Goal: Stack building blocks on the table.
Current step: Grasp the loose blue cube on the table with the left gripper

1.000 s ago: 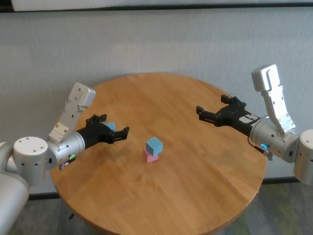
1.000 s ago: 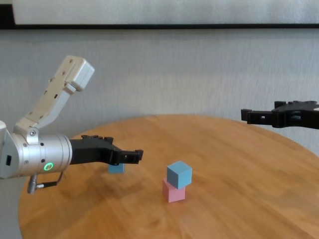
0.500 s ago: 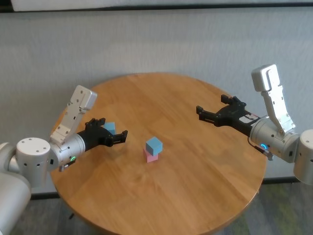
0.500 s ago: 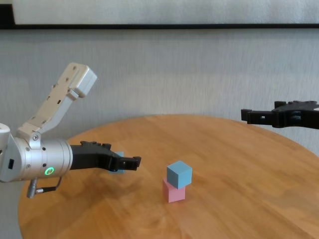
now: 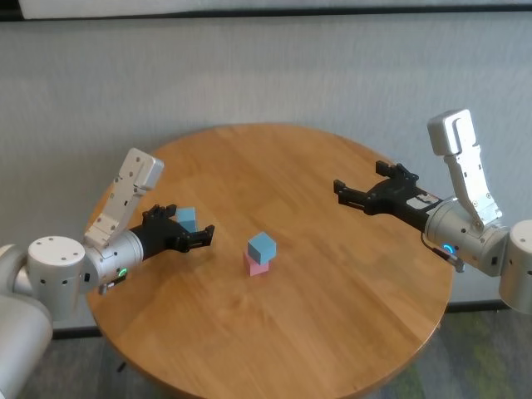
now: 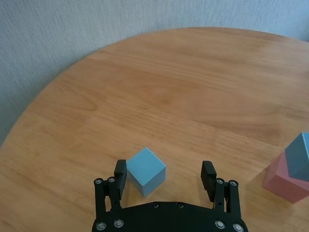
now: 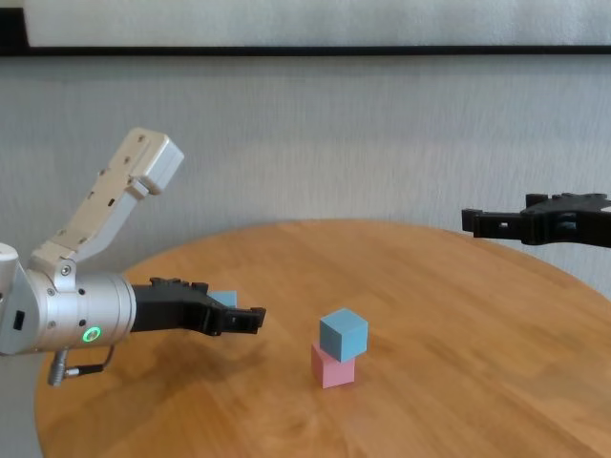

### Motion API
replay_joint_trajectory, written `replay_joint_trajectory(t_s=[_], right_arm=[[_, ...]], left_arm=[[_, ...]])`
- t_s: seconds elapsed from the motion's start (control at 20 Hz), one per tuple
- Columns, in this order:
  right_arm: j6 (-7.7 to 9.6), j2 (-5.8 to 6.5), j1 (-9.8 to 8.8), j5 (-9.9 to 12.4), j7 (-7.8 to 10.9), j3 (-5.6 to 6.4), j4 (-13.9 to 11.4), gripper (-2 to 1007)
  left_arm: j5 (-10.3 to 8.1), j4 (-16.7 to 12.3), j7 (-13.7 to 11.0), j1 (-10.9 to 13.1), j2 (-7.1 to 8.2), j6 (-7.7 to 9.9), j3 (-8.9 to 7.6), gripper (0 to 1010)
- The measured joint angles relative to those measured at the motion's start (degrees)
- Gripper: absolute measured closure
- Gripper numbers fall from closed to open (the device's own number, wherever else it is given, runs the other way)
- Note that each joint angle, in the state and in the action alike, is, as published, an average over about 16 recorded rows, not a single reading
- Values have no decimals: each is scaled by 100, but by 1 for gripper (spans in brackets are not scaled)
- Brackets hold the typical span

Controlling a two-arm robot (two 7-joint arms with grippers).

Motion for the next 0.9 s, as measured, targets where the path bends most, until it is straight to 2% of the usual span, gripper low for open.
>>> replay_joint_trajectory(t_s=[0.9], right_arm=[[0,0,0,0,0,0,0,0]], left_arm=[[110,543,-84,-210,-138,-185,-57,9]])
